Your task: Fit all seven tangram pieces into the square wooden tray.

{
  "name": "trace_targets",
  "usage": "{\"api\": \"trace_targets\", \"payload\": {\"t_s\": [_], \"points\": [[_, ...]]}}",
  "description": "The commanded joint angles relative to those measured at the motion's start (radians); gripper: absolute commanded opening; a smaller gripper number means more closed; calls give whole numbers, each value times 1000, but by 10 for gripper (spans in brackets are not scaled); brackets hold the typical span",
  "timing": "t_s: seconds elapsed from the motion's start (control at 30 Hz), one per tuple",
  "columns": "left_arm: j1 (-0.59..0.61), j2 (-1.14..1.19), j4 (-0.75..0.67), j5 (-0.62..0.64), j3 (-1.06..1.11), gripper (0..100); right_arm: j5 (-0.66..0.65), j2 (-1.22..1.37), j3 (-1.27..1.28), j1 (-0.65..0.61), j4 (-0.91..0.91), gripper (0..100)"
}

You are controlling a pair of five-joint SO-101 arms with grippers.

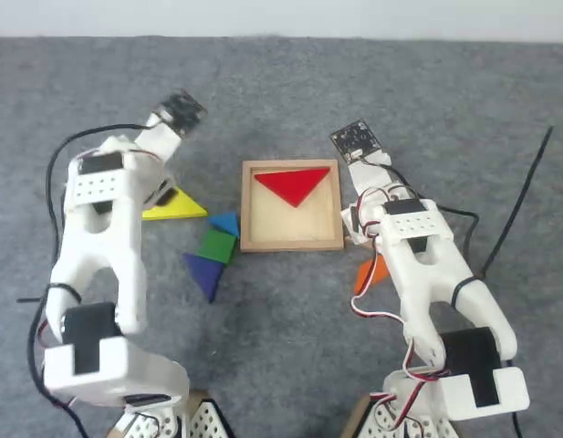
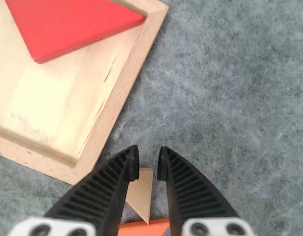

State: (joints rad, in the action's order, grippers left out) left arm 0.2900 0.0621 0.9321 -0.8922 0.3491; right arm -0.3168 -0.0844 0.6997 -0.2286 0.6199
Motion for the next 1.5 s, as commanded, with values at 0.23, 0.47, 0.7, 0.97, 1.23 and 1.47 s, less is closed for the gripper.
{"api": "trace_targets", "payload": {"t_s": [0.23,0.47,0.7,0.97,1.23,1.47], "points": [[-3,296,256,-562,-374,329,-17,-50,-61,12,4,90],[5,535,275,-563,-671,329,-17,-50,-61,12,2,90],[6,746,459,-571,-984,328,-17,-50,-61,10,2,90],[-6,919,618,-566,-1234,326,-17,-50,-61,10,2,90],[-31,1007,672,-565,-1405,326,-17,-50,-61,10,2,90],[-57,1069,684,-571,-1454,326,-17,-50,-61,12,2,90]]}}
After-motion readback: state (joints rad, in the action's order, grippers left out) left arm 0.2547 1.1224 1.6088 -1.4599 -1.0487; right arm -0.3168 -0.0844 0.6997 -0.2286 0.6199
